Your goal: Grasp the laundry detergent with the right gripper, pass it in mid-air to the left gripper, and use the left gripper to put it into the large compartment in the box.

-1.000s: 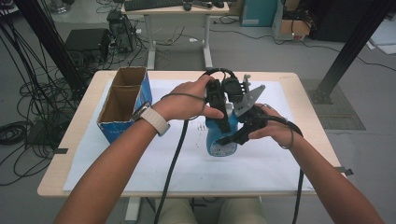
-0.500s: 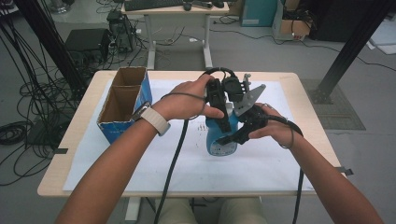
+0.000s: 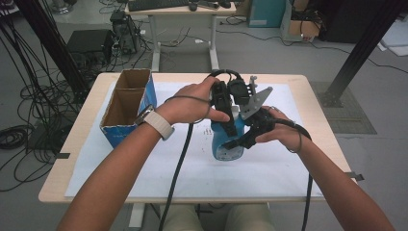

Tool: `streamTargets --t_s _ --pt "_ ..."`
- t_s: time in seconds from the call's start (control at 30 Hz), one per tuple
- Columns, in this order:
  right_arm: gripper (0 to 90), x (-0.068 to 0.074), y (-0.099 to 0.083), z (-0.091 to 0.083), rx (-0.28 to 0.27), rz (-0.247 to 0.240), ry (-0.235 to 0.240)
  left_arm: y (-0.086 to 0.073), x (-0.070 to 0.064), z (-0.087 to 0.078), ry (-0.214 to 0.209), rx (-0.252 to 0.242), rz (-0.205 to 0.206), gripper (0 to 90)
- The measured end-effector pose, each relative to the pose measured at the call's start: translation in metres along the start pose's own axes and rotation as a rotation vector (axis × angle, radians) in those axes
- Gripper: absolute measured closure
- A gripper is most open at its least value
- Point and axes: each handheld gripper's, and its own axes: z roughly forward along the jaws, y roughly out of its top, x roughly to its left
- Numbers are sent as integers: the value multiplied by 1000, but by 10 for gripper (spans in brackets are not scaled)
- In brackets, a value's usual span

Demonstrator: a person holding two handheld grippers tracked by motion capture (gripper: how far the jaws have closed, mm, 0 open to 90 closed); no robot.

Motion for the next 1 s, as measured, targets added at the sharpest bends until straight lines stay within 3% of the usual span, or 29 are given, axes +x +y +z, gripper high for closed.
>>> streamTargets --t_s 0.1,0.13,0.53,0.57,0.73,0.77,0.9,1.0 --pt "433 0 0 0 4 8 1 -1 0 0 3 -6 -4 374" --pt "434 -4 1 3 -34 -56 11 -1 0 0 2 -6 -4 374" --pt "433 -4 1 4 -25 -49 14 -2 1 0 -1 -5 -6 374" --pt "433 -5 1 5 -35 -65 13 -3 1 0 -1 -5 -7 374" --pt "434 -3 2 5 -32 -45 19 -3 0 0 -1 -6 -9 374" --pt "433 -5 2 5 -31 -64 14 -3 0 0 -1 -5 -9 374" --pt "434 -3 2 5 -33 -47 19 -3 0 0 -2 -5 -6 374" --pt "434 -5 1 5 -32 -65 13 -3 1 0 -3 -6 -5 374"
